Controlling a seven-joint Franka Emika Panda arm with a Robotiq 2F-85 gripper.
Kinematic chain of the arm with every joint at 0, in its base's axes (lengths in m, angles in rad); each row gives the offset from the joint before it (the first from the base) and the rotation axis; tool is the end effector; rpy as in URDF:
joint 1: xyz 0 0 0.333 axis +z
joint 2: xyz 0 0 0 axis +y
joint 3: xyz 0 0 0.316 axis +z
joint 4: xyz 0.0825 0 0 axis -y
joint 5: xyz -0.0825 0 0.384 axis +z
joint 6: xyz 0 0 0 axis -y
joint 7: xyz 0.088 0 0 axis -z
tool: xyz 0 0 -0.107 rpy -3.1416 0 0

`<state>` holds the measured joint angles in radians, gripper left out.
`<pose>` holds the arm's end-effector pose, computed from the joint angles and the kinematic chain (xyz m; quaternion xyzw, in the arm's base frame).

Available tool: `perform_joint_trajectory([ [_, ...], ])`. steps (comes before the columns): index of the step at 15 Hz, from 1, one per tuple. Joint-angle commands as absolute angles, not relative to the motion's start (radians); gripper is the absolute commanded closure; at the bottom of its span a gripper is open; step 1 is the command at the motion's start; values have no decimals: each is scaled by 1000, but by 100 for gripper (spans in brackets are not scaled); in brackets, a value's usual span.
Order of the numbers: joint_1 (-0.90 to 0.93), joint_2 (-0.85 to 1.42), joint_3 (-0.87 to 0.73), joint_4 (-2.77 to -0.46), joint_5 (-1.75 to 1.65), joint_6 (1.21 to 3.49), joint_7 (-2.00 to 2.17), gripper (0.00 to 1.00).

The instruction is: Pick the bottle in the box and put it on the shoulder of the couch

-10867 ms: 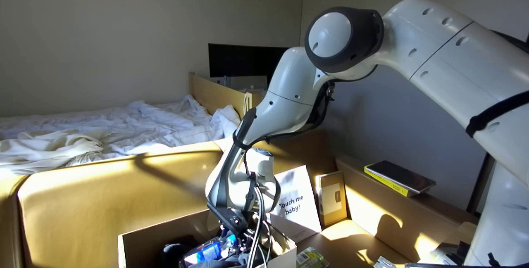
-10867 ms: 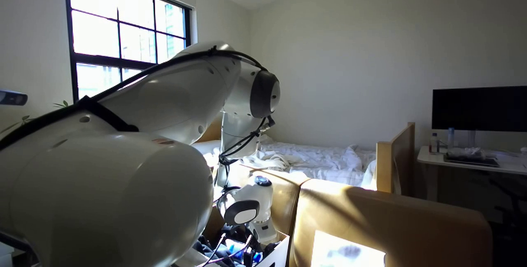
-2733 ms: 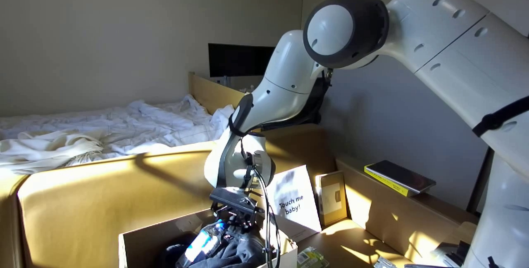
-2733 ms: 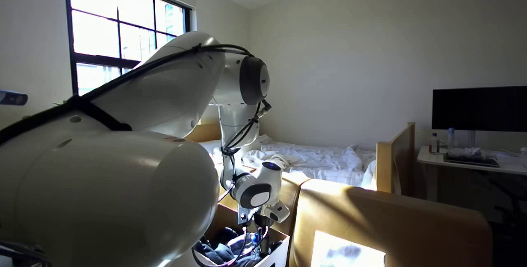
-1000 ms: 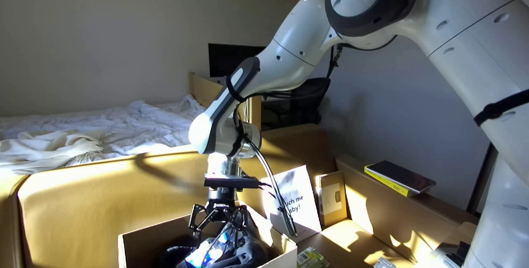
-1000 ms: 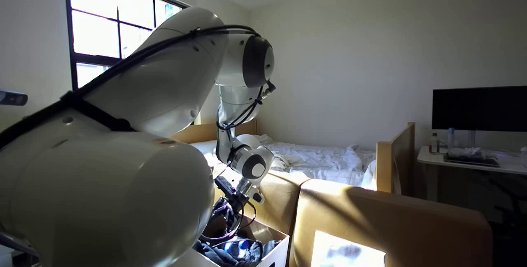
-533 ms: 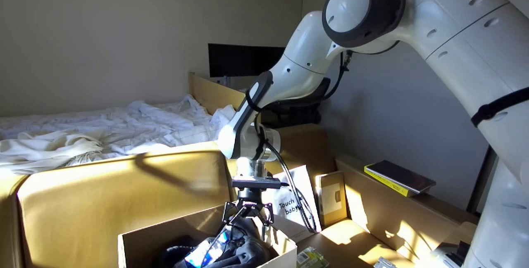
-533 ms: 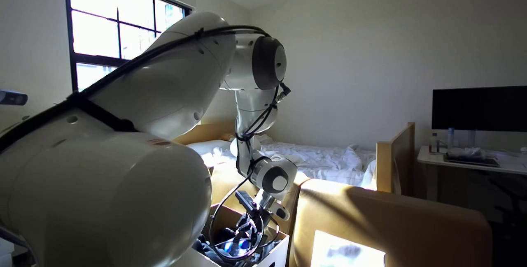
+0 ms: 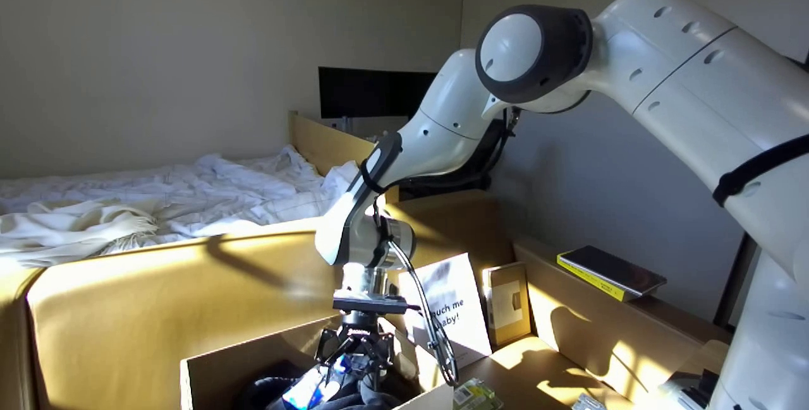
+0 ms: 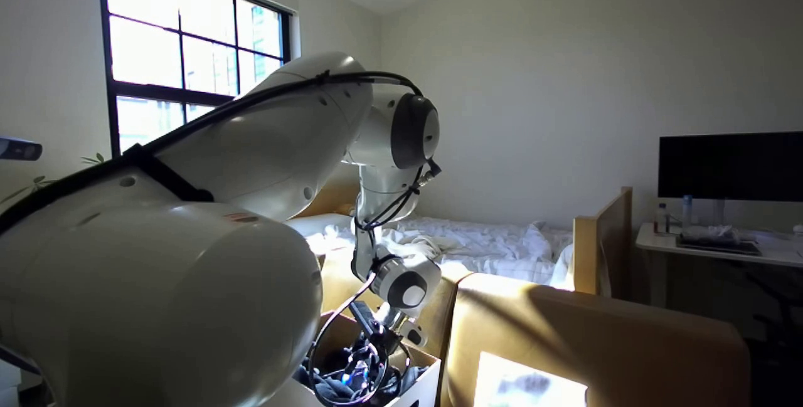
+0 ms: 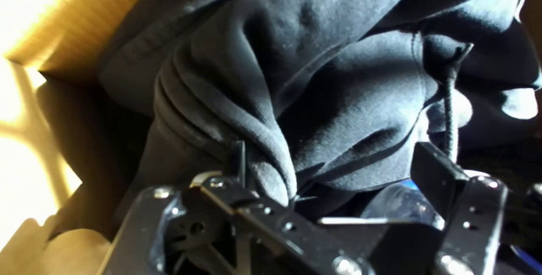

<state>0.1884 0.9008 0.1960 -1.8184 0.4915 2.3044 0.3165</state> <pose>0.5291 0.2302 0.0263 -0.9358 0.1829 0.2663 0.1412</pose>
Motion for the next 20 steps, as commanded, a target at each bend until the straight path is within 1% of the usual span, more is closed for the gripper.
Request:
perform_joint_trajectory([
  [1, 208, 970, 208, -1750, 497, 2369, 325, 0],
  [5, 244, 949, 181, -1767, 468, 2473, 361, 0],
  [10, 294, 843, 131, -1826, 422, 2571, 420, 0],
  [15, 356, 752, 63, -1854, 322, 2539, 513, 0],
  [18, 341, 713, 77, -1877, 320, 2537, 501, 0],
  [20, 301, 734, 104, -1866, 352, 2495, 475, 0],
])
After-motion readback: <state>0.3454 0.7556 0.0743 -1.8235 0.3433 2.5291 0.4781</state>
